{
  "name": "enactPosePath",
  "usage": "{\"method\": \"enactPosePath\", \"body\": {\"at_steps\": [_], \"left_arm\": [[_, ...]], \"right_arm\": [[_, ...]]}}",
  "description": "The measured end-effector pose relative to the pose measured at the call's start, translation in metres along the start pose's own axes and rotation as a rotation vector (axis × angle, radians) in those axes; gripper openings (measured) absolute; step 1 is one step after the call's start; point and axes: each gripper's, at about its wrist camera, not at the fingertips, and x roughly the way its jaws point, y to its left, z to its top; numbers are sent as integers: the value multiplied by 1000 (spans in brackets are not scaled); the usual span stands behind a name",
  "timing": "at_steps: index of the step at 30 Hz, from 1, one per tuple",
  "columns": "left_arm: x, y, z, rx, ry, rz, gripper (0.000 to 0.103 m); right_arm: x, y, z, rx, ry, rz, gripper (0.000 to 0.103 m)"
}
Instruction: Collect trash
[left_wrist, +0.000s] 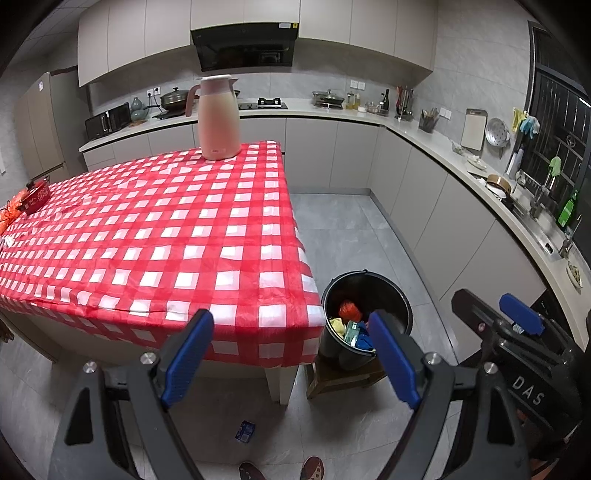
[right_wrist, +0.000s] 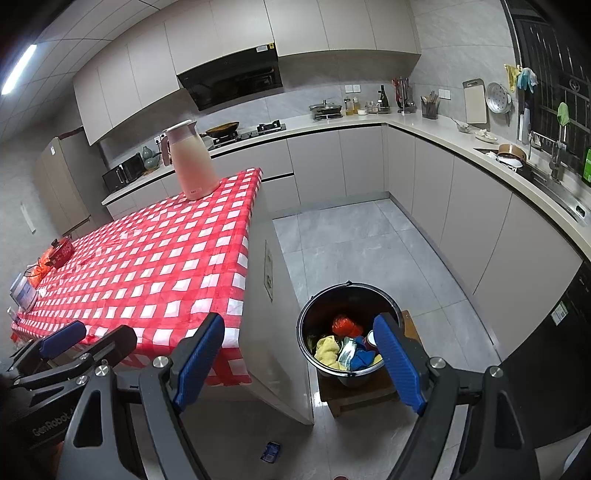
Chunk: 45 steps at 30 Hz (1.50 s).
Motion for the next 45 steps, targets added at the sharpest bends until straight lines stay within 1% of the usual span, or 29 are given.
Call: {"method": "enactPosePath", "body": {"at_steps": [26,39,42,45], "left_arm": [[-1,4,-6,5,-1,-2,87],[4,5,-4,3,19,-11,87],[5,3,-3,17,10,-19,87],[0,1,-3,30,-30,-52,87]], "right_arm": [[-2,4,-3,-1,1,0,85],[-2,4,-3,0,1,0,85],[-3,5,-3,1,2,0,85],[-3,3,-3,1,1,-2,85]]}}
